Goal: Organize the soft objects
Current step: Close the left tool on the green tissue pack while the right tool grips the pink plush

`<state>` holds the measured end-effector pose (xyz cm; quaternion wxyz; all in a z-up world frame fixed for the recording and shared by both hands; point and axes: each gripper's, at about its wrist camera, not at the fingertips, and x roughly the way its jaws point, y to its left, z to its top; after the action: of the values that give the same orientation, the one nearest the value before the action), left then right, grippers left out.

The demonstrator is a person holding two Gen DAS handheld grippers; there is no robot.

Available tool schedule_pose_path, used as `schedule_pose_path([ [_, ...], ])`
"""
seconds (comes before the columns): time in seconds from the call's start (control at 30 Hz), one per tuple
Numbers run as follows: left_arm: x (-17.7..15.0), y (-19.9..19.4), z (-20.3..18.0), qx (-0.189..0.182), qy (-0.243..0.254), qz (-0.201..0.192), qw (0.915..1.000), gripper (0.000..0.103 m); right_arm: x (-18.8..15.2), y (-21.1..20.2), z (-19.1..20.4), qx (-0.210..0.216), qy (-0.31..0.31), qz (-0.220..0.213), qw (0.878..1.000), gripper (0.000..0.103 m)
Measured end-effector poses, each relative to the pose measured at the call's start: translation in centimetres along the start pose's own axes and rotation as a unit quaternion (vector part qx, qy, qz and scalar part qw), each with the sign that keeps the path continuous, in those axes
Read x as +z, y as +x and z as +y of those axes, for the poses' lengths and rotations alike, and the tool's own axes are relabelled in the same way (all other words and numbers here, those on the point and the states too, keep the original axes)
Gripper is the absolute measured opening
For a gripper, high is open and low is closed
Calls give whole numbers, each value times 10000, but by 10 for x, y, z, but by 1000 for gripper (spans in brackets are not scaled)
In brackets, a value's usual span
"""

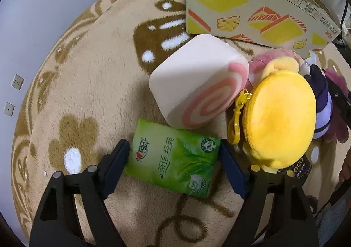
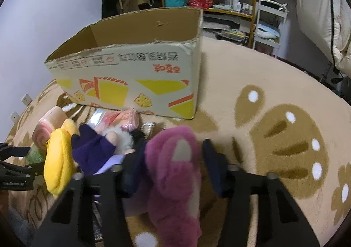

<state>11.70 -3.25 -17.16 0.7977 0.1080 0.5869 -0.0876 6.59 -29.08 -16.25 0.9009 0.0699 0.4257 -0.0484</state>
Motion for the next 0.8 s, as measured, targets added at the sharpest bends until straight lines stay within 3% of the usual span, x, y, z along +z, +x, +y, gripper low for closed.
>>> schedule_pose_path([
  [0.2,-1,-5,2,34,-54,-109,9999,79,0,-8,6,-29,-173,-168,9997,44],
  [0.33,-3,-21,3,165,-88,-385,9991,79,4,-26,3,10,-51,-412,9991,44],
  [0.63,-8,-75,5,299,-182,-1314,9907,79,12,-71,1,127,130,-997,9949,44],
  [0.8,-8,-110,1,344,-189,-2030,9784,79,20,-99,9,169,42,-1470,9890,44],
])
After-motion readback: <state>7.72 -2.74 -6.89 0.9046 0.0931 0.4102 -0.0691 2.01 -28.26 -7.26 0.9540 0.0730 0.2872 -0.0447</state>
